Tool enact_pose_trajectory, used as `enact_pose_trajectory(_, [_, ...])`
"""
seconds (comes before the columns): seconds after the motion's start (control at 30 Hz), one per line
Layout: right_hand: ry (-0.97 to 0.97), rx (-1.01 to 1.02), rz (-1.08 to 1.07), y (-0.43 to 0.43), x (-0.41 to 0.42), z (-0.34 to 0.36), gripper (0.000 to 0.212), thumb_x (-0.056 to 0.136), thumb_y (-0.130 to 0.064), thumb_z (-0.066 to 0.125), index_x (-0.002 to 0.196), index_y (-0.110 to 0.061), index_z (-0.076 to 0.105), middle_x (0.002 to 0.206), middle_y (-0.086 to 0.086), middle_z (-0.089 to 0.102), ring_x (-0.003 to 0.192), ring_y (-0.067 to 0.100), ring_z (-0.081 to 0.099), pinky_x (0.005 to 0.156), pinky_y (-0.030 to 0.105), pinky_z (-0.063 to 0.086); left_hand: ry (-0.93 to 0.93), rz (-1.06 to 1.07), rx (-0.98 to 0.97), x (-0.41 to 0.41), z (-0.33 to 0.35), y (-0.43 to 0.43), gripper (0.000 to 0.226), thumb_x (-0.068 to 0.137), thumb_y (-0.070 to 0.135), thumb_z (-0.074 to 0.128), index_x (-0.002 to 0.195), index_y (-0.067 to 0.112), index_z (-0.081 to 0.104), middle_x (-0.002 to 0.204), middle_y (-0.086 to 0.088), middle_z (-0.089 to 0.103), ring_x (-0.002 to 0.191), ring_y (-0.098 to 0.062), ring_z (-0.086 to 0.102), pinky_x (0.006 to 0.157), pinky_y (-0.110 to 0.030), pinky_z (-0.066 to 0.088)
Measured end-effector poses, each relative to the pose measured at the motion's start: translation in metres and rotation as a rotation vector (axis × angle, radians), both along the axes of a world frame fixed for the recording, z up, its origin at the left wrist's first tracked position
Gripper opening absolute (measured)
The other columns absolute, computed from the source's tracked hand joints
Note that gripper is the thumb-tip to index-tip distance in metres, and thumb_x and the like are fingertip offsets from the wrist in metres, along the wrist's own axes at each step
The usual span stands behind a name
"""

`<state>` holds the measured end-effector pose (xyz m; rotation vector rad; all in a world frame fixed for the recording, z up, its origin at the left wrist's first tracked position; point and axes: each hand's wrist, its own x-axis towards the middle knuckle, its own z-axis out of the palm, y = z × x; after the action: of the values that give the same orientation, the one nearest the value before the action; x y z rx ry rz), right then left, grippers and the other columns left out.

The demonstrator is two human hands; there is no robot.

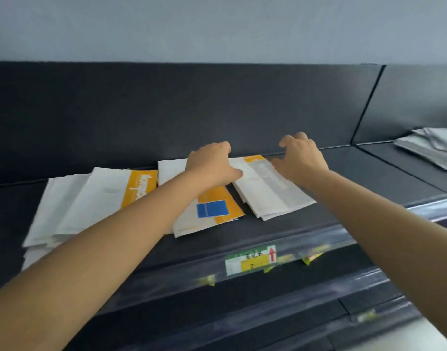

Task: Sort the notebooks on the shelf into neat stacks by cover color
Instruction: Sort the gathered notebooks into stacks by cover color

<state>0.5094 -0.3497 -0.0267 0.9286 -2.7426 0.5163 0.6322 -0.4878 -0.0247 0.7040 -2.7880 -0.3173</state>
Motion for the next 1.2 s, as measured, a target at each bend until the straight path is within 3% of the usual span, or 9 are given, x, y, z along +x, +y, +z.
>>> enact_pose_trajectory(0.33, [-0.091, 0.096, -0.158, 0.214, -0.135, -0.004, 0.063, 0.086, -0.049, 0.061, 0.131, -0.01, 0.04, 0.132, 0.013, 0.044, 0.123, 0.034, 0.042, 0.092, 0.041, 0.042, 0.0, -0.232, 0.11, -0.172, -0.007, 0.204, 0.066, 0.084, 0.055, 0.064, 0.137, 0.021, 0.045, 0.133, 0.003, 0.054, 0.119, -0.02, 0.052, 0.098, -0.038, 0.042])
enact_pose_trajectory(0.47, [-0.12, 0.1, -0.204, 0.268, -0.183, -0.005, 0.068, 0.083, -0.05, 0.062, 0.133, -0.011, 0.038, 0.135, 0.012, 0.044, 0.124, 0.033, 0.043, 0.096, 0.042, 0.042, -0.035, -0.308, 0.211, -0.227, -0.002, 0.263, 0.073, 0.081, 0.06, 0.065, 0.139, 0.021, 0.044, 0.137, 0.004, 0.051, 0.121, -0.018, 0.051, 0.098, -0.037, 0.045])
enact_pose_trajectory(0.63, [-0.13, 0.061, -0.254, 0.309, -0.244, -0.005, 0.077, 0.077, -0.059, 0.063, 0.131, -0.01, 0.041, 0.133, 0.011, 0.048, 0.122, 0.031, 0.046, 0.094, 0.04, 0.044, -0.04, -0.362, 0.192, -0.303, 0.004, 0.302, 0.074, 0.078, 0.064, 0.065, 0.135, 0.02, 0.047, 0.128, 0.005, 0.054, 0.118, -0.018, 0.052, 0.099, -0.036, 0.043])
enact_pose_trajectory(0.83, [-0.149, 0.047, -0.335, 0.345, -0.331, -0.007, 0.063, 0.083, -0.046, 0.063, 0.131, -0.012, 0.042, 0.129, 0.011, 0.048, 0.118, 0.031, 0.047, 0.082, 0.034, 0.039, -0.031, -0.4, -0.019, -0.41, 0.003, 0.326, 0.055, 0.083, 0.056, 0.061, 0.122, 0.017, 0.052, 0.118, 0.0, 0.059, 0.111, -0.023, 0.055, 0.092, -0.037, 0.043])
enact_pose_trajectory(0.93, [-0.139, 0.085, -0.37, 0.361, -0.381, -0.004, 0.062, 0.084, -0.045, 0.062, 0.133, -0.013, 0.04, 0.132, 0.01, 0.047, 0.117, 0.03, 0.049, 0.078, 0.033, 0.039, -0.057, -0.406, 0.091, -0.467, 0.01, 0.337, 0.054, 0.082, 0.056, 0.063, 0.117, 0.015, 0.054, 0.111, -0.002, 0.06, 0.106, -0.025, 0.057, 0.073, -0.031, 0.042])
enact_pose_trajectory(1.0, [-0.117, 0.103, -0.399, 0.373, -0.415, 0.002, 0.065, 0.084, -0.046, 0.06, 0.136, -0.013, 0.039, 0.136, 0.01, 0.045, 0.121, 0.029, 0.047, 0.081, 0.032, 0.038, -0.072, -0.401, 0.131, -0.501, 0.011, 0.345, 0.051, 0.083, 0.055, 0.064, 0.11, 0.013, 0.055, 0.097, -0.002, 0.059, 0.099, -0.025, 0.058, 0.058, -0.029, 0.033])
enact_pose_trajectory(1.07, [-0.11, 0.087, -0.43, 0.384, -0.448, 0.008, 0.065, 0.085, -0.048, 0.059, 0.136, -0.013, 0.039, 0.136, 0.01, 0.046, 0.122, 0.029, 0.047, 0.081, 0.032, 0.036, -0.088, -0.39, 0.149, -0.538, 0.008, 0.352, 0.041, 0.084, 0.054, 0.064, 0.096, 0.016, 0.053, 0.084, 0.0, 0.053, 0.084, -0.022, 0.057, 0.055, -0.028, 0.03])
enact_pose_trajectory(1.2, [-0.199, 0.134, -0.444, 0.4, -0.501, 0.008, 0.076, 0.08, -0.058, 0.062, 0.138, -0.016, 0.04, 0.136, 0.009, 0.048, 0.121, 0.03, 0.049, 0.087, 0.034, 0.041, -0.118, -0.36, 0.277, -0.596, 0.003, 0.368, 0.063, 0.085, 0.055, 0.063, 0.121, 0.004, 0.056, 0.116, -0.004, 0.059, 0.114, -0.026, 0.058, 0.065, -0.03, 0.041])
